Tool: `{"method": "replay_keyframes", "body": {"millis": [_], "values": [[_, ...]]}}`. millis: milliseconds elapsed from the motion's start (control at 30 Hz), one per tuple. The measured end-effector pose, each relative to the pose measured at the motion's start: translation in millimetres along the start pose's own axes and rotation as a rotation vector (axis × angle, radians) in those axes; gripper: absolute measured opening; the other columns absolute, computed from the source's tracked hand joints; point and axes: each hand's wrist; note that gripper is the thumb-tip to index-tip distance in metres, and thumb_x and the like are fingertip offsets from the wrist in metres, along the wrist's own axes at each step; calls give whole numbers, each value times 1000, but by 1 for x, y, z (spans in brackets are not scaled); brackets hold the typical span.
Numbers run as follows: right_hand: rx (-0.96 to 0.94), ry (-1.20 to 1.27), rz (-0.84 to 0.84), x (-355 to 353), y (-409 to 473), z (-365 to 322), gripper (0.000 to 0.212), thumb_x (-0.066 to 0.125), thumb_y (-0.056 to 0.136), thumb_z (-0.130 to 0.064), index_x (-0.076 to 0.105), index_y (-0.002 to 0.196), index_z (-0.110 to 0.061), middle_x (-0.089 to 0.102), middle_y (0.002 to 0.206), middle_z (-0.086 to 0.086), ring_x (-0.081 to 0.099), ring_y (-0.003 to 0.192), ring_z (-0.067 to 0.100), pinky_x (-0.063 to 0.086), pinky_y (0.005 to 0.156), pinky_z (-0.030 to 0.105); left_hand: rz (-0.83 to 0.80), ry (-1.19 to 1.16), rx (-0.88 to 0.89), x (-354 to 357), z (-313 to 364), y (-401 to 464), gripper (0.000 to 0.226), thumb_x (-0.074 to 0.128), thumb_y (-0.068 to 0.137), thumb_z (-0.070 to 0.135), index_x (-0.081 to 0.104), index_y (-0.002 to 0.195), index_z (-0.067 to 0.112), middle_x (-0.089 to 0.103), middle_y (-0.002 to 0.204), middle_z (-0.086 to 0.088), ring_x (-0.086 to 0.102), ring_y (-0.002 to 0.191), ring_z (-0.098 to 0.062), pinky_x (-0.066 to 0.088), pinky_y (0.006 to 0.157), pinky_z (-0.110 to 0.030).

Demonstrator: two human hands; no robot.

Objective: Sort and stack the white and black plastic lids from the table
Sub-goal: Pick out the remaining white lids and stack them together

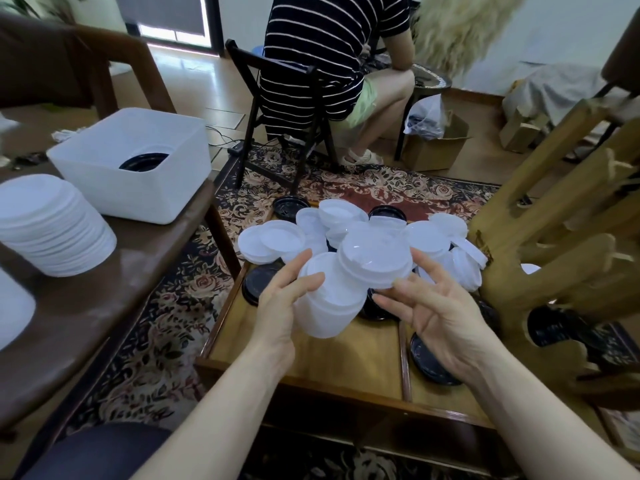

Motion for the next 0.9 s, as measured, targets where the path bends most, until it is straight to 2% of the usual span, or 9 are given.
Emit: {"method": "replay_keyframes", "body": {"millis": [100, 200, 267, 333, 400, 467, 600, 733, 900], "values": [[5, -201, -53, -1, -1, 3, 91, 66, 69, 7, 32, 145, -29, 72, 108, 19, 71, 78, 29, 59, 61, 31, -27, -13, -8, 3, -1, 0, 58, 81, 53, 23, 75, 108, 38, 73, 119, 12, 61, 119, -16, 42, 108, -44], [10, -429, -115, -3, 1, 3, 90, 76, 69, 1, 37, 144, -29, 72, 93, 6, 62, 60, 14, 49, 52, 23, -56, 2, -7, 6, -3, -1, 48, 75, 60, 28, 76, 107, 38, 73, 119, 11, 62, 117, -15, 42, 108, -46], [-3, -566, -148, -5, 2, 3, 89, 87, 66, -10, 42, 141, -31, 72, 95, -2, 62, 67, 13, 49, 55, 26, -63, 11, -12, 7, -3, -2, 52, 74, 60, 29, 75, 111, 37, 73, 119, 11, 62, 115, -15, 42, 108, -46], [-37, -612, -96, -8, 3, 5, 84, 87, 60, -22, 49, 135, -32, 70, 106, 0, 67, 86, 25, 58, 75, 38, -66, 11, -16, 7, -3, -3, 59, 79, 57, 25, 73, 115, 35, 73, 119, 10, 63, 113, -15, 44, 106, -44], [-65, -658, -56, -9, 3, 7, 83, 89, 53, -36, 54, 128, -34, 66, 116, -2, 66, 98, 23, 55, 92, 44, -65, -2, -15, 9, -2, -5, 58, 75, 58, 31, 72, 116, 34, 74, 117, 9, 64, 110, -16, 44, 104, -43], [-81, -693, -57, -10, 4, 9, 83, 87, 50, -47, 55, 126, -34, 66, 119, -7, 65, 105, 17, 54, 93, 39, -79, -3, -13, 11, -1, -7, 56, 70, 61, 34, 71, 117, 33, 74, 115, 10, 65, 107, -14, 44, 103, -42], [-94, -569, -72, -10, 4, 12, 73, 84, 62, -39, 54, 127, -33, 65, 124, -11, 62, 114, 10, 55, 83, 25, -116, 19, -16, 13, -1, -8, 60, 76, 62, 31, 69, 121, 31, 75, 114, 9, 66, 105, -11, 46, 95, -37], [-120, -595, -70, -8, 3, 17, 78, 83, 61, -44, 49, 131, -42, 62, 123, -24, 59, 116, 1, 51, 93, 28, -137, 21, -15, 13, -1, -9, 54, 68, 69, 36, 69, 123, 29, 75, 115, 8, 68, 101, -10, 48, 88, -33], [-143, -641, -124, -10, 3, 15, 68, 83, 66, -36, 53, 127, -42, 62, 124, -23, 60, 116, 5, 53, 93, 31, -148, 18, -36, 10, -2, -9, 44, 66, 75, 35, 72, 118, 29, 76, 109, 7, 68, 94, -12, 47, 85, -38]]}}
Point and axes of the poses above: each hand's wrist, its own y-axis towards the middle knuckle, its own x-axis out of the palm, z = x × y
